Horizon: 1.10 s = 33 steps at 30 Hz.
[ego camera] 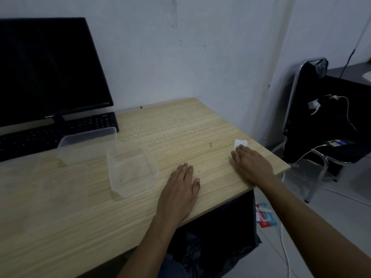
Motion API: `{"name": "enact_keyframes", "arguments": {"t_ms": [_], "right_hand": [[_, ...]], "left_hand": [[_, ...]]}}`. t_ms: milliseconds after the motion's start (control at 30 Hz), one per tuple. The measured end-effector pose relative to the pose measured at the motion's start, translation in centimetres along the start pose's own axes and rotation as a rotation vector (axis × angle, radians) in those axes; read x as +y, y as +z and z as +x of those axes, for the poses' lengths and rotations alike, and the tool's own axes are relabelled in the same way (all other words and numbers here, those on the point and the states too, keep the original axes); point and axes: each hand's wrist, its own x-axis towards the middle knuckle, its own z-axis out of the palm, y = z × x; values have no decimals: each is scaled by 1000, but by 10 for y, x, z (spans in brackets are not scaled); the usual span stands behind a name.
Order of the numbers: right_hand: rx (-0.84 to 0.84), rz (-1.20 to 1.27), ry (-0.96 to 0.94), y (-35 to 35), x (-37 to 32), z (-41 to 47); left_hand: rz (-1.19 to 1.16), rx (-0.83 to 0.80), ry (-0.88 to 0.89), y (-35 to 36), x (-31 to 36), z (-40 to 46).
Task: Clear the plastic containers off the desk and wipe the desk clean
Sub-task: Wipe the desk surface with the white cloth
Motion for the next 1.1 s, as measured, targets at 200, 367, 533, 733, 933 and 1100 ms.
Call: {"name": "enact_keyframes", "arguments": {"t_ms": [200,367,533,733,933,1100], "right_hand": [[-48,92,-86,-11,1,8],[-45,65,-112,-7,8,-11],[-48,-9,-50,-8,25,-15],[-63,105,-13,1,47,27],[-104,100,-58,2,45,45],[-122,149,-166,5,37,27]], "left_hand": [[-29,11,3,1,-1,1],[-4,14,1,3,-2,2],[-6,9,-1,3,-2,1],[-29,5,-14,2,-1,2],[-25,21,-9,1,-2,2],[-18,29,-6,2,-2,1]]}}
